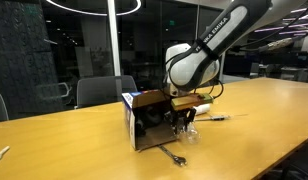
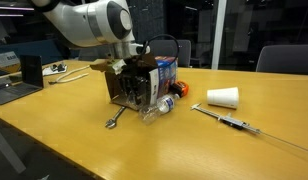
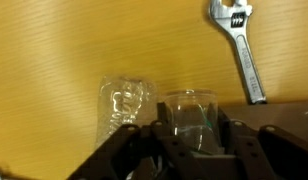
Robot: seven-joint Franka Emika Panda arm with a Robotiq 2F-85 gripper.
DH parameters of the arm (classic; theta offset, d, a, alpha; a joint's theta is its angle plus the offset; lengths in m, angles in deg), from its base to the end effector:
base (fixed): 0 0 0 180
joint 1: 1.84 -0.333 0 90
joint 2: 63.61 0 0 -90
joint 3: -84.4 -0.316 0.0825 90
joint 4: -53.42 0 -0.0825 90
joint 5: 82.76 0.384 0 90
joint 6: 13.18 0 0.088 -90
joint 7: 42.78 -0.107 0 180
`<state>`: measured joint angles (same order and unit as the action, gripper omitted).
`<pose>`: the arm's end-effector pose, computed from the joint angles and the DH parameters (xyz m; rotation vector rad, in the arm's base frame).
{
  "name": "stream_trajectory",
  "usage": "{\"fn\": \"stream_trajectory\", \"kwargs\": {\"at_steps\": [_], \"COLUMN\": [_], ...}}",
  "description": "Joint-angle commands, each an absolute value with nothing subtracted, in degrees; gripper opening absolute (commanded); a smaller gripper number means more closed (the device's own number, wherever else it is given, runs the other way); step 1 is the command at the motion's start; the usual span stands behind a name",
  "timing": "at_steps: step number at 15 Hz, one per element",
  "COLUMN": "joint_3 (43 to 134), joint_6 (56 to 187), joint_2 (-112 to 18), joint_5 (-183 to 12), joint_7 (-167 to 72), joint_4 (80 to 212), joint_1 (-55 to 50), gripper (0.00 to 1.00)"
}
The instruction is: Pick the plastic cup in the box
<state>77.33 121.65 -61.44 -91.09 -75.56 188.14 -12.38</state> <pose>0.4784 0.1498 0.3118 3.0294 -0.2434 0.0139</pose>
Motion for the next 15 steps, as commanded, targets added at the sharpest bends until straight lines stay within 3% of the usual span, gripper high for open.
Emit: {"fn": "stream_trajectory", "kwargs": {"at_steps": [1,9,15], "joint_3": [77.7,80.7,82.9], "joint_6": [124.5,126.7,126.5], "joint_2": [-61.4,-52.2,-42.2], "joint_5": [-98.1,-121.3,-122.1], "joint_7": [-88.1,-121.7,-129.5], "joint_4": [186.4,178.4,172.1], "joint_1": [-11.8,-12.7,-13.0], "gripper": [0.20,0.20,0.20]}}
